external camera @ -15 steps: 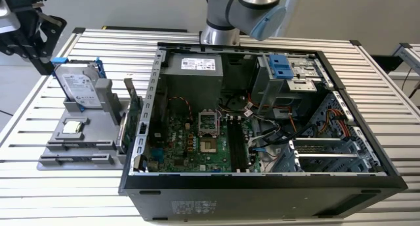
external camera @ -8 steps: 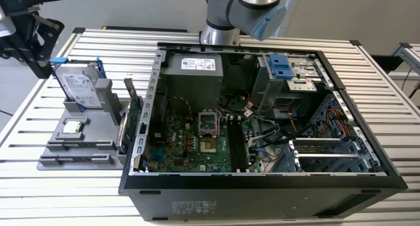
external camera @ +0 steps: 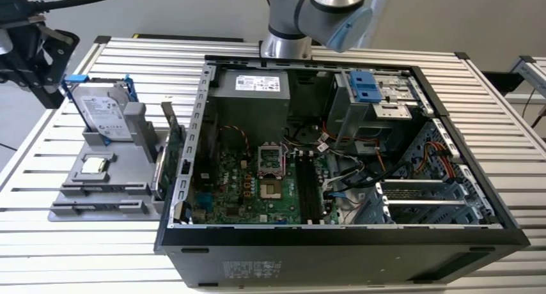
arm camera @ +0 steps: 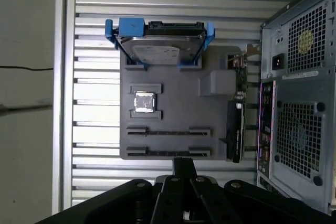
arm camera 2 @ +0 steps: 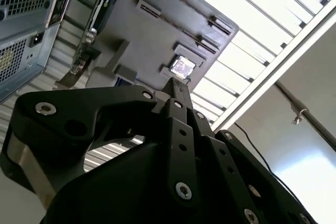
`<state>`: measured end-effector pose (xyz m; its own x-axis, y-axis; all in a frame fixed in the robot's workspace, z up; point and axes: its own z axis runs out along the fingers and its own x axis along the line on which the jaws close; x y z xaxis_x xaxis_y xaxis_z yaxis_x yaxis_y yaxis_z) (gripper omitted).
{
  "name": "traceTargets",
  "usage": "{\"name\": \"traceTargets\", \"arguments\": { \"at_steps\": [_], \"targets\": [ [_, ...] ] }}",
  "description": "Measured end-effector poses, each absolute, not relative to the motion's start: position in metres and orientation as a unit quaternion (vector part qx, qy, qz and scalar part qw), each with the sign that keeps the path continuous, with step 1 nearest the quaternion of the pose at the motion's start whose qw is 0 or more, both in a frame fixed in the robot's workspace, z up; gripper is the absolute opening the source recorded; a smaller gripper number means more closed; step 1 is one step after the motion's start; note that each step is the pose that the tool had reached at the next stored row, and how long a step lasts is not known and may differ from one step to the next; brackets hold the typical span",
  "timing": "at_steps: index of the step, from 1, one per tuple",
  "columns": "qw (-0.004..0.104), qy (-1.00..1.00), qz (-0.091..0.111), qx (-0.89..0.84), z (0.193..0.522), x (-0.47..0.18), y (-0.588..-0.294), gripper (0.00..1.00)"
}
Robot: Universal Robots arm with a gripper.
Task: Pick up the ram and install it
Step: 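Reach for the ram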
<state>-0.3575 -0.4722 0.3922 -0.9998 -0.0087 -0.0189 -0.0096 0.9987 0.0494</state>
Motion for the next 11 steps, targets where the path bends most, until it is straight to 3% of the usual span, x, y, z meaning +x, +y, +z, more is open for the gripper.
{"name": "traceTargets", "arguments": {
  "at_steps": [11],
  "targets": [
    [0.009,1.0,0.025,-0.005,0.392,-0.358,-0.488,0.0]
  ]
}}
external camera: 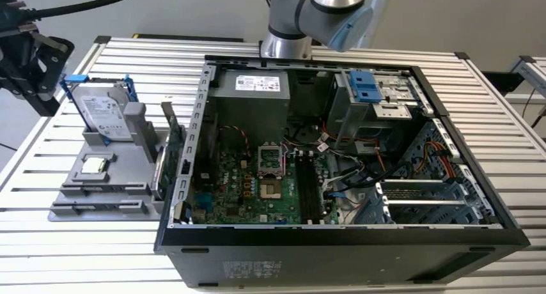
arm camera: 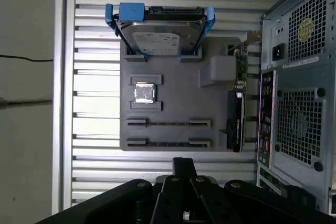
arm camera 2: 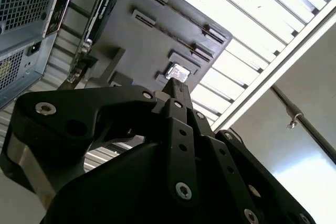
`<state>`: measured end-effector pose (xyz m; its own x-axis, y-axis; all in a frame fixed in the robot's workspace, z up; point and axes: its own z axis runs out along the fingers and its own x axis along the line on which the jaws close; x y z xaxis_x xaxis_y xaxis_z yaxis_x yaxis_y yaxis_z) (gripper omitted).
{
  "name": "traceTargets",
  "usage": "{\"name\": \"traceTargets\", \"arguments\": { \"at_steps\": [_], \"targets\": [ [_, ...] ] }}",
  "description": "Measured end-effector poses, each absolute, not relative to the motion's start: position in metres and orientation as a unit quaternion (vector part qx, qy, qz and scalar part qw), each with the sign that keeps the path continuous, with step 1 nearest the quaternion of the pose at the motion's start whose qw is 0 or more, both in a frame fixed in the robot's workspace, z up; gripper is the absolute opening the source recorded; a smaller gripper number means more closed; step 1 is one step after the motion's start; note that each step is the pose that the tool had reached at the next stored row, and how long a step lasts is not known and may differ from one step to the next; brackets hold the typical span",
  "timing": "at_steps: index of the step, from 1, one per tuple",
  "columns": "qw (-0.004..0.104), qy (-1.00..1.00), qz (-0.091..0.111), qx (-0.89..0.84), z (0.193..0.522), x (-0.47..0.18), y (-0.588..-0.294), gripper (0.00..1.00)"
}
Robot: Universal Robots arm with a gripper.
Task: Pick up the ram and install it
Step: 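Reach for the ram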
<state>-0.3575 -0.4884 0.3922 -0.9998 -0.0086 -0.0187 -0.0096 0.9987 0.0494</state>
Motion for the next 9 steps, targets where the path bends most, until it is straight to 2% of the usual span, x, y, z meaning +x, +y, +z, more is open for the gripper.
{"name": "traceTargets", "arguments": {
  "at_steps": [9],
  "targets": [
    [0.009,1.0,0.025,-0.005,0.392,-0.358,-0.501,0.0]
  ]
}}
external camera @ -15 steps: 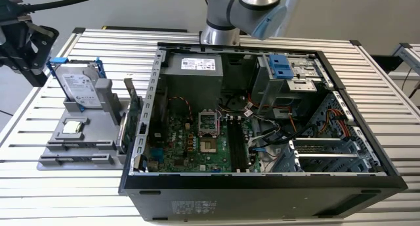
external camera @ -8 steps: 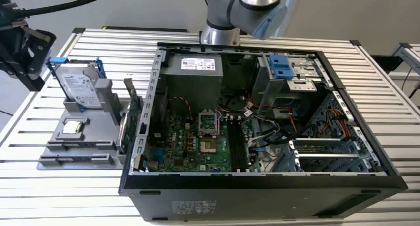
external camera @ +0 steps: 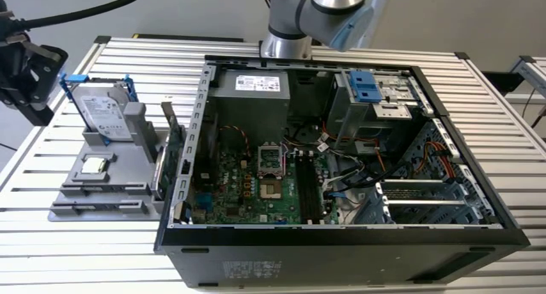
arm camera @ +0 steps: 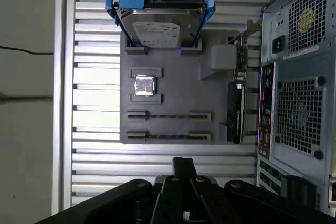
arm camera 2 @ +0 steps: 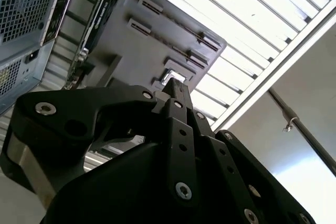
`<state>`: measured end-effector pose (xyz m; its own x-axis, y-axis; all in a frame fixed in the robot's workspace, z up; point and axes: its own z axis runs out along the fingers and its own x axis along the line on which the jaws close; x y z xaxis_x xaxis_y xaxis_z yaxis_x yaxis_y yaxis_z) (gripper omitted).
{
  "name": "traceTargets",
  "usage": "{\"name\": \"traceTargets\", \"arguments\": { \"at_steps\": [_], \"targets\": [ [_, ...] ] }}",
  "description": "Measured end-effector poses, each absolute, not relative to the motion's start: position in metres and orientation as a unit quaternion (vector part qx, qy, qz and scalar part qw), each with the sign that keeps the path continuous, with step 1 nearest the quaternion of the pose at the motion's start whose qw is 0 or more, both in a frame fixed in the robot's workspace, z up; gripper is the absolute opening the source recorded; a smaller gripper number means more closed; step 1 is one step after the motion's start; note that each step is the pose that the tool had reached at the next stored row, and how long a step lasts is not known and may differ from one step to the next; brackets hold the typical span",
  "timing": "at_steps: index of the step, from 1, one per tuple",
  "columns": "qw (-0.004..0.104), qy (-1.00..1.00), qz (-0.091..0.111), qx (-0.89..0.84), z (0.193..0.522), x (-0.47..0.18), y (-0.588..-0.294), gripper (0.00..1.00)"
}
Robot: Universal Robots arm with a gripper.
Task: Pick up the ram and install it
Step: 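Reach for the ram, then pick up the ram and move it above insertion slot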
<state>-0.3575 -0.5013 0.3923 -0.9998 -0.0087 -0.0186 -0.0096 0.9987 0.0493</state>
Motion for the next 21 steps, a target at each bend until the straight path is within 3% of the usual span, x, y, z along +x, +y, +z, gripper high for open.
{"name": "traceTargets", "arguments": {
  "at_steps": [21],
  "targets": [
    [0.009,1.0,0.025,-0.006,0.3922,-0.3576,-0.5071,0.0]
  ]
}}
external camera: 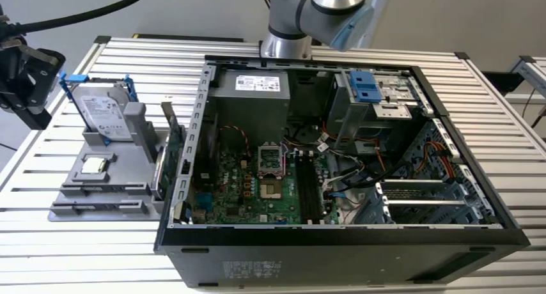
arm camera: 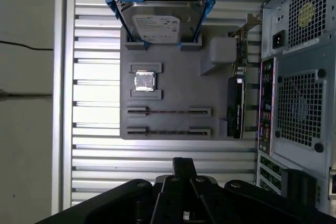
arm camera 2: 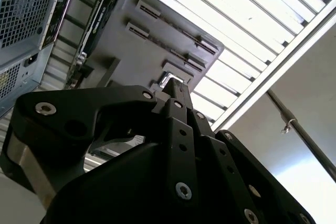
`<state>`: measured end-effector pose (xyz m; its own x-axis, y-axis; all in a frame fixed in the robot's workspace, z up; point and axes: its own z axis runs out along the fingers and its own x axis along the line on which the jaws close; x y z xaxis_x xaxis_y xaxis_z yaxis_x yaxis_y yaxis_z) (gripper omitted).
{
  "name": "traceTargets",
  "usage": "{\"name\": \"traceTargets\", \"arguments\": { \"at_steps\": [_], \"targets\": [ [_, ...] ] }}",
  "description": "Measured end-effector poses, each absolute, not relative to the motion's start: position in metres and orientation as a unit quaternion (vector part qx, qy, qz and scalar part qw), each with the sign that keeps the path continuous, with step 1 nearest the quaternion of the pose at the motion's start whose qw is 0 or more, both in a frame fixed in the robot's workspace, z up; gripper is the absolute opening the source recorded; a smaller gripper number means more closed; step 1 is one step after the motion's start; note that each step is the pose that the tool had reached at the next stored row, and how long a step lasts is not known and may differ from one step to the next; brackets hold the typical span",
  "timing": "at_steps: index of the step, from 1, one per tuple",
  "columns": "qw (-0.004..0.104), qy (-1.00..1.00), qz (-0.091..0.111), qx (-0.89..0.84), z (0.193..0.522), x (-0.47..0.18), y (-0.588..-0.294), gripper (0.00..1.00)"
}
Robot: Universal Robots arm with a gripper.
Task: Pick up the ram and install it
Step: 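Pick up the ram and move it above insertion slot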
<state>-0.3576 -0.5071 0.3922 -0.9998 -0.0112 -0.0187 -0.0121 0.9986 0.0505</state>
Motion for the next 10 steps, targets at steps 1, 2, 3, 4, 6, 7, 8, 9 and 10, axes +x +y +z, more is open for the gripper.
{"name": "traceTargets", "arguments": {
  "at_steps": [1,2,3,4,6,7,8,9,10],
  "targets": [
    [0.009,1.0,0.025,-0.008,0.3923,-0.3576,-0.5071,0.0],
    [0.009,1.0,0.025,-0.01,0.3923,-0.3576,-0.5071,0.0],
    [0.009,1.0,0.025,-0.011,0.3923,-0.3575,-0.5071,0.0],
    [0.009,1.0,0.025,-0.013,0.3923,-0.3576,-0.5072,0.0],
    [0.009,0.999,0.025,-0.017,0.3923,-0.3576,-0.5071,0.0],
    [0.009,0.999,0.025,-0.019,0.3922,-0.3576,-0.5071,0.0],
    [0.009,0.999,0.025,-0.022,0.3923,-0.3576,-0.5071,0.0],
    [0.009,0.999,0.025,-0.024,0.3923,-0.3576,-0.5071,0.0],
    [0.009,0.999,0.025,-0.027,0.3923,-0.3576,-0.5071,0.0]
  ]
}}
